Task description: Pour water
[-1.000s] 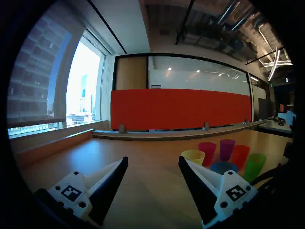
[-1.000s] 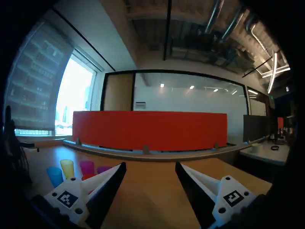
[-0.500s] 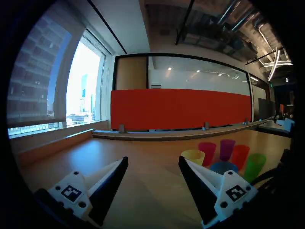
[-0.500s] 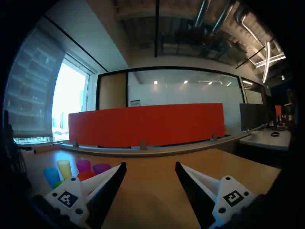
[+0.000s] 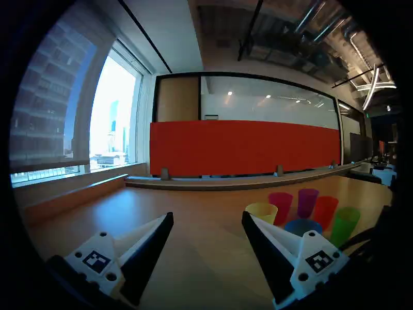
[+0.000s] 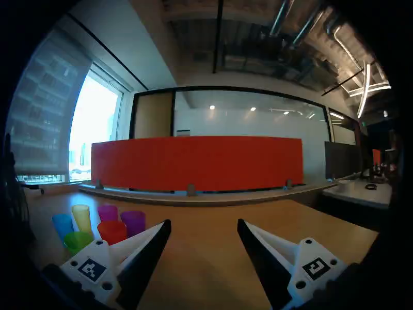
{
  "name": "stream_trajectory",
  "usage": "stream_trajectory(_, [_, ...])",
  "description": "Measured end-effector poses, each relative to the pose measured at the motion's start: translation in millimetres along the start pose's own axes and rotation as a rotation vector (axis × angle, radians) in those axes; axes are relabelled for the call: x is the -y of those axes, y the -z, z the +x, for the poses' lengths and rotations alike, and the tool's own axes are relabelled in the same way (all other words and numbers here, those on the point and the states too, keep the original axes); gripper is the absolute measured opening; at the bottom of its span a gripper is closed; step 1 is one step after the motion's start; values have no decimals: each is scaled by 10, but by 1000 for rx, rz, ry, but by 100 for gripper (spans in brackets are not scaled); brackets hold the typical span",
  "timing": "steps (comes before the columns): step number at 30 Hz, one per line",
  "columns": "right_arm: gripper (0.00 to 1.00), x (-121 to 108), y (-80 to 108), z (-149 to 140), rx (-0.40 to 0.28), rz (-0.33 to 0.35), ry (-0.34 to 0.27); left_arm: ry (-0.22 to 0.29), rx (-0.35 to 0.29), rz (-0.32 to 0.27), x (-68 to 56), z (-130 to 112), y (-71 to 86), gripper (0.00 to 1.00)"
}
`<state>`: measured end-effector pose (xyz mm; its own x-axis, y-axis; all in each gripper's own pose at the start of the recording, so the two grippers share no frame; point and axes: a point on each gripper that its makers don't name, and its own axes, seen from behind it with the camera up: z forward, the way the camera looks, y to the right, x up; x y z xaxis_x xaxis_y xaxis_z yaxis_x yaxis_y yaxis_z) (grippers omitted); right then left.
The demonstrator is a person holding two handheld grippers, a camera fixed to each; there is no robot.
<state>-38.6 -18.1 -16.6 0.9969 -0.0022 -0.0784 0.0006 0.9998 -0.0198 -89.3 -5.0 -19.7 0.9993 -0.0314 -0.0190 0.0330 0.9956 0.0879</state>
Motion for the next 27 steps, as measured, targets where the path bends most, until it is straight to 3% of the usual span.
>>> stream_trajectory(27, [99,-100,-34,-107,45,-32,10,0,0,0,3,4,-4,99])
